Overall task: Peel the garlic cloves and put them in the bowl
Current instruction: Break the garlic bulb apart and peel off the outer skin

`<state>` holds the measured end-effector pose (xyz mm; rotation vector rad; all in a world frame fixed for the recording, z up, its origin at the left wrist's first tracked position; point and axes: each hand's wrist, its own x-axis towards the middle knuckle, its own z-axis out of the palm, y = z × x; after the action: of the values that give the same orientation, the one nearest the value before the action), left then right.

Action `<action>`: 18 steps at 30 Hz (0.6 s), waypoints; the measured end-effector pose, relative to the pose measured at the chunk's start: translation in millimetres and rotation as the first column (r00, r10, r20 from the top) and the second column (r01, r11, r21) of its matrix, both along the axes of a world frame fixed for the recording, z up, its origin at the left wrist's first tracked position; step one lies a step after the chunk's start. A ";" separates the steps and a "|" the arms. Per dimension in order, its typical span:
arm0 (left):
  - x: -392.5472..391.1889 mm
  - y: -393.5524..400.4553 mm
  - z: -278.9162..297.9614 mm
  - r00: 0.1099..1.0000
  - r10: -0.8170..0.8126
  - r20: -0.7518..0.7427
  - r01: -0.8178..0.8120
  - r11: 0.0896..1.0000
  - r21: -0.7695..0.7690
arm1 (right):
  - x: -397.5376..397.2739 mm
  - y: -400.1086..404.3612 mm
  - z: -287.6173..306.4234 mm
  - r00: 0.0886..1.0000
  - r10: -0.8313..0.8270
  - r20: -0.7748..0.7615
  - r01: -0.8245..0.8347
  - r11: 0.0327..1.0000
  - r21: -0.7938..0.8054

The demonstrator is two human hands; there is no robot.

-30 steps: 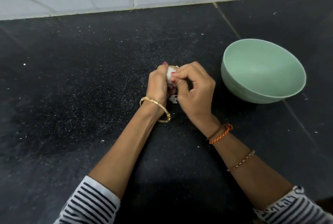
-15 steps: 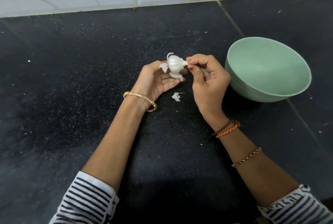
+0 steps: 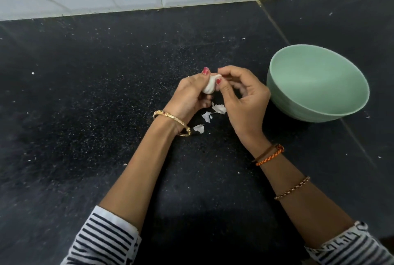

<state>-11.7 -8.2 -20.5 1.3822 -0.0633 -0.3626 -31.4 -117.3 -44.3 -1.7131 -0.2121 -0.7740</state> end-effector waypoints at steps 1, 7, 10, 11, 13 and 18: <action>0.3 -0.8 -0.5 1.000 0.010 0.012 -0.010 1.000 0.019 | -0.1 0.5 -0.1 0.999 0.019 -0.031 -0.018 1.000 0.025; -4.8 -8.7 -1.5 0.986 0.087 0.144 -0.117 0.969 0.217 | 1.8 -1.7 -2.7 0.999 -0.029 -0.014 0.028 0.998 -0.063; -8.0 -13.3 2.9 0.987 0.121 0.107 -0.137 0.978 0.158 | 0.9 -1.2 -2.3 0.994 -0.074 0.077 0.083 0.990 -0.119; -9.4 -13.9 3.6 0.987 0.131 0.092 -0.143 0.979 0.144 | 0.2 -0.5 -2.0 0.992 -0.077 0.104 0.091 0.986 -0.137; -10.3 -16.2 4.3 0.985 0.162 0.063 -0.169 0.977 0.126 | -0.7 1.4 -1.2 0.985 -0.077 0.152 0.104 0.980 -0.172; -5.7 -21.6 9.1 0.943 0.292 -0.159 -0.277 0.955 0.109 | -2.2 4.2 1.9 0.967 -0.035 0.252 0.098 0.965 -0.244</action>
<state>-17.4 -29.9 -11.5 1.4151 0.2978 -0.2435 -33.6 -113.1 -42.4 -1.8699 -0.4422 -1.0480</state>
